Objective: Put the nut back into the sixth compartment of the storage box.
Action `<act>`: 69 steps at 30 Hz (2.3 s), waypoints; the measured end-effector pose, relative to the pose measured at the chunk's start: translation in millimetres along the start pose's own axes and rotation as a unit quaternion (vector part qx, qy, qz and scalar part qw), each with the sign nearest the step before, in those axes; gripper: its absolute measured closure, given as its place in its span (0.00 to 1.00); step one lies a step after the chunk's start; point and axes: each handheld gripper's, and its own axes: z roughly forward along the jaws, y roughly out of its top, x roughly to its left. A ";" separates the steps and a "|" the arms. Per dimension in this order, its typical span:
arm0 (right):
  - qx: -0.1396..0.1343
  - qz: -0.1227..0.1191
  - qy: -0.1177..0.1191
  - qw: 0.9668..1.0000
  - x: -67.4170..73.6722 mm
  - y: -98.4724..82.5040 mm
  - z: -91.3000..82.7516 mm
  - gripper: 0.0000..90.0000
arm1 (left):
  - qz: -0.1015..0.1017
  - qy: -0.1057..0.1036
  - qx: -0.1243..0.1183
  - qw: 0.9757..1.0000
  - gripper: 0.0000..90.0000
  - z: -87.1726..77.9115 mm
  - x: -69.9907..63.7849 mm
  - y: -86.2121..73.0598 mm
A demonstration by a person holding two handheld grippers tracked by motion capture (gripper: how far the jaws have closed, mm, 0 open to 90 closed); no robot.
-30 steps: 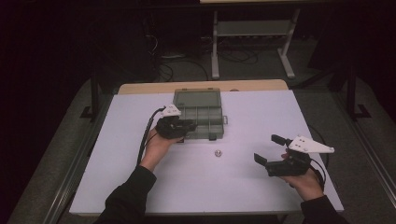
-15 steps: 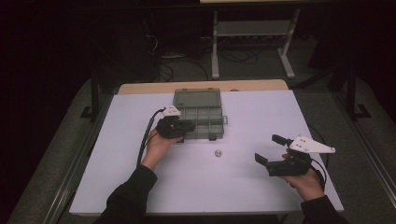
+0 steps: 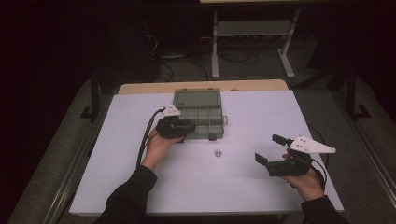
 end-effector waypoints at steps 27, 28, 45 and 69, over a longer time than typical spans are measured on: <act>0.000 -0.002 -0.002 1.000 -0.3 0.2 -0.6 0.03 | 0.057 -0.105 0.035 0.992 0.63 21.4 -66.6 1.0; 0.000 -0.002 -0.002 1.000 -0.3 0.2 -0.4 0.03 | 0.061 -0.106 0.038 0.992 0.63 22.6 -67.3 0.6; 0.000 -0.002 -0.002 1.000 -0.3 0.2 -0.6 0.03 | 0.066 -0.119 0.073 0.988 0.63 56.9 -84.5 -16.8; 0.000 -0.002 -0.002 1.000 -0.4 0.1 -0.7 0.03 | 0.100 -0.107 0.078 0.986 0.75 58.5 -87.7 -19.2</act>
